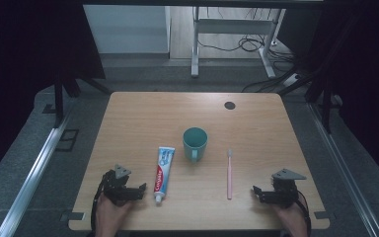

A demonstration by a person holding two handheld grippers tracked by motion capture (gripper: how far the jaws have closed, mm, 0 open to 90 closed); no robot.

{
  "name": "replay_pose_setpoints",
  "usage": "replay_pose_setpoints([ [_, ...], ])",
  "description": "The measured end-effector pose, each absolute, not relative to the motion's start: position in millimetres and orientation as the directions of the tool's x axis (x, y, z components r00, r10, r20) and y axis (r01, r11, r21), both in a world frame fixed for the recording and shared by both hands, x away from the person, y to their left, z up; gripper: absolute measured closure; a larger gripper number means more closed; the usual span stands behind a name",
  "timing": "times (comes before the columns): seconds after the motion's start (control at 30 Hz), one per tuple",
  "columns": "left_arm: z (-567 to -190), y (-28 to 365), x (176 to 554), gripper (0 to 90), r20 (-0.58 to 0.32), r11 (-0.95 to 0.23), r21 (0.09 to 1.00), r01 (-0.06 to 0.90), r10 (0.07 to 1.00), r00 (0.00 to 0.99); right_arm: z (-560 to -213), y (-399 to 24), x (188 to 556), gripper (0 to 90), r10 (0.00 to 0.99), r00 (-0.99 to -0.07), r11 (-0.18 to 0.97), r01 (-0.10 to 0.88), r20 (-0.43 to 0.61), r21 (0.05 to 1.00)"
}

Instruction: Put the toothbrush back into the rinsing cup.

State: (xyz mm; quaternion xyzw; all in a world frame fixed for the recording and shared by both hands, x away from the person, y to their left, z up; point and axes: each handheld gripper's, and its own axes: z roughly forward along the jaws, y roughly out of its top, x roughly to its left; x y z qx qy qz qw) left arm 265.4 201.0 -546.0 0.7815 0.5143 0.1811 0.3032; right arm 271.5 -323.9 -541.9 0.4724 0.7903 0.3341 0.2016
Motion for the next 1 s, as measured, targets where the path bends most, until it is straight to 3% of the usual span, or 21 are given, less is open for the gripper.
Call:
replay_pose_setpoints([
  [1.0,-546.1,201.1,265.6,0.0,-0.027,-0.287,0.662,0.693,0.914,0.405,-541.2,-323.6,266.9,13.7,0.877,-0.480,0.331,0.600,-0.004,0.729],
])
